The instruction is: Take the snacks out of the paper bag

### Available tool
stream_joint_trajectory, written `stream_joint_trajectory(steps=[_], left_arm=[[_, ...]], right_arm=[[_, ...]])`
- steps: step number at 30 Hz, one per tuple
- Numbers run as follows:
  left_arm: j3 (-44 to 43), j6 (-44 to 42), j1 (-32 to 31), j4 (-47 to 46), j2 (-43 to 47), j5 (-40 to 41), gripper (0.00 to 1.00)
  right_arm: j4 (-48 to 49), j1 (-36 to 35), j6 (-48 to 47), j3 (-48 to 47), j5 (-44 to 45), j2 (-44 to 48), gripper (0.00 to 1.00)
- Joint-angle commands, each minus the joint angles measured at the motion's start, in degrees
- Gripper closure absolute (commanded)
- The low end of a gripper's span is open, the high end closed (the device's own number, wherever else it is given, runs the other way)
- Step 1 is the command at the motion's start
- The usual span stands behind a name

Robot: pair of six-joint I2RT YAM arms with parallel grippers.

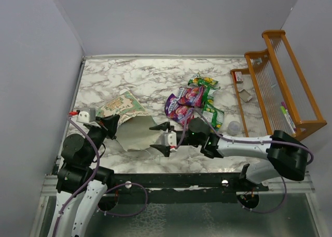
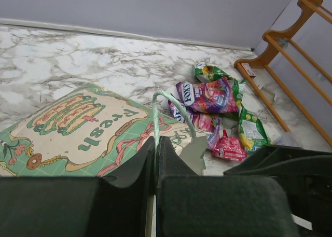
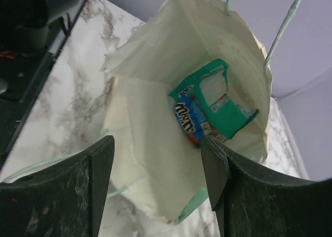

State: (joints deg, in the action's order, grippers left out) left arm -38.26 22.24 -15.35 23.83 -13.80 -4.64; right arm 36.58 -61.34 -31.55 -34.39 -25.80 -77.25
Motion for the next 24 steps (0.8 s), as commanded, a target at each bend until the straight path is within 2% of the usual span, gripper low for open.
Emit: stream_joint_trajectory(steps=[1, 6, 12, 16, 19, 24], left_arm=[[0.56, 0.04, 0.03, -2.24, 1.14, -0.73, 1.00], [0.63, -0.25, 0.04, -2.43, 1.00, -1.50, 1.00], [1.22, -0.38, 0.11, -3.86, 0.75, -3.61, 1.00], [1.08, -0.60, 0.22, -3.84, 0.07, -4.52, 1.00], [1.09, -0.81, 0.24, -3.95, 0.17, -4.76, 1.00], [1.17, -0.74, 0.43, -4.01, 0.40, -4.76, 1.00]], right_arm=[[0.82, -0.68, -13.23, -8.78, -0.90, -8.16, 0.34], [0.14, -1.19, -18.67, -16.51, 0.61, -19.01, 0.43], [1.14, -1.64, -22.60, -23.65, 3.58, -29.35, 0.46], [3.05, -1.63, -23.62, -27.25, 8.06, -34.63, 0.55], [-0.54, -1.68, -25.76, -30.94, 10.15, -37.94, 0.57], [-0.54, -1.68, -25.89, -33.60, 13.20, -41.92, 0.57]])
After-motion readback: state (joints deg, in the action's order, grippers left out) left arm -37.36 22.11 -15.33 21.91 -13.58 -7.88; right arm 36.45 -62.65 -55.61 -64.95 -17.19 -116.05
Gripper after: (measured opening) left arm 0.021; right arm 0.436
